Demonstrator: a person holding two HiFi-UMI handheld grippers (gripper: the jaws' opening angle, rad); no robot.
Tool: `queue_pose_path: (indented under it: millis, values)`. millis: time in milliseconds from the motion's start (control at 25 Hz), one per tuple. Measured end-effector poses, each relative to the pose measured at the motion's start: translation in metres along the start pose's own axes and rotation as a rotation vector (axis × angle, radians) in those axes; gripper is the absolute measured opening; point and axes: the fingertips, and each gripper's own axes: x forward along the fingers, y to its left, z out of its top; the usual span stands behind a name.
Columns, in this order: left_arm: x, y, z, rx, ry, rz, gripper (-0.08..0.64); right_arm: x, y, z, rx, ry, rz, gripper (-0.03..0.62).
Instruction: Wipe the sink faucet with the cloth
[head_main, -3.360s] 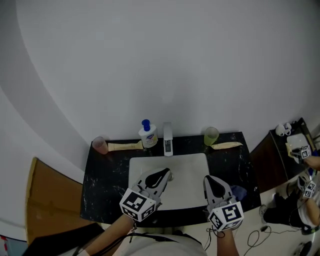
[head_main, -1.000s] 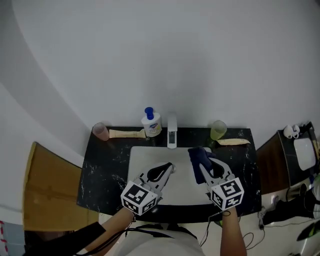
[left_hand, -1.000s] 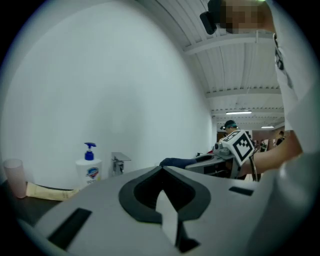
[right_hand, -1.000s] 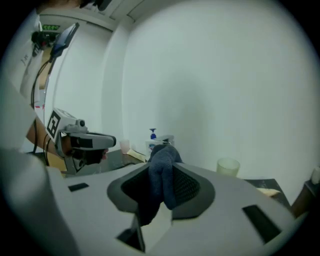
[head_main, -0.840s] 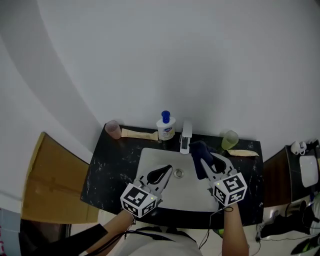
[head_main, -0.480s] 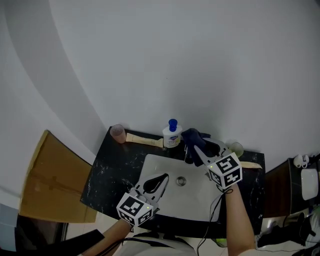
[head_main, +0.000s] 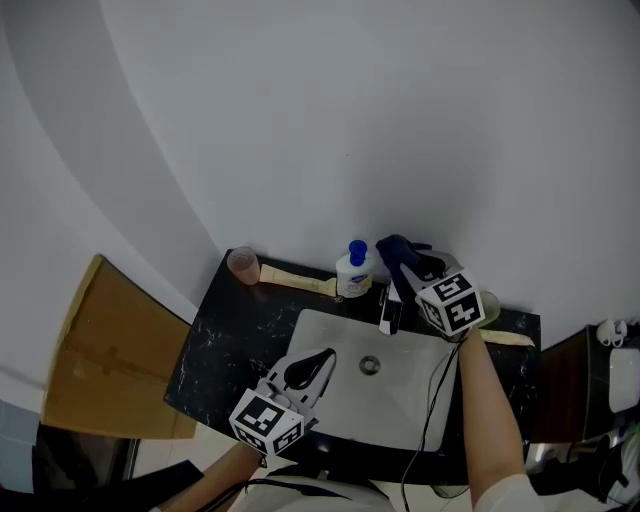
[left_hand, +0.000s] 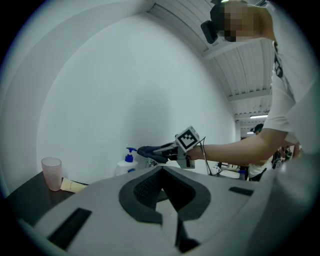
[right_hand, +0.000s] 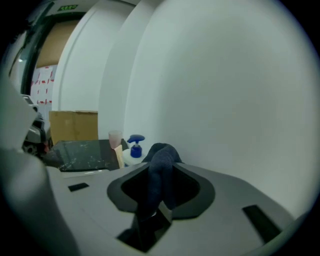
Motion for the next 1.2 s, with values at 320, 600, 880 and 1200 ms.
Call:
queue_pose_path:
  millis: [320,600,880,1200]
  values:
    - [0.007,-0.002,-0.006,-0.012,0.011,-0.022,0.002,-0.013,0.012,-0.002,-0.092,0.007,0.026,0.118]
    - [0.019,-0.003,-0.011,-0.019,0.024,-0.051,0.002,-0.048,0.067,-0.005,-0.139,-0.017,0.146,0.117]
    - [0.017,0.001,-0.009,-0.009,0.021,-0.041,0.002,-0.011,0.01,-0.004,-0.075,-0.006,0.003,0.118]
    - [0.009,0.0,-0.012,-0.013,0.027,-0.03,0.002,0.006,-0.016,-0.001,-0.03,0.008,-0.039,0.118]
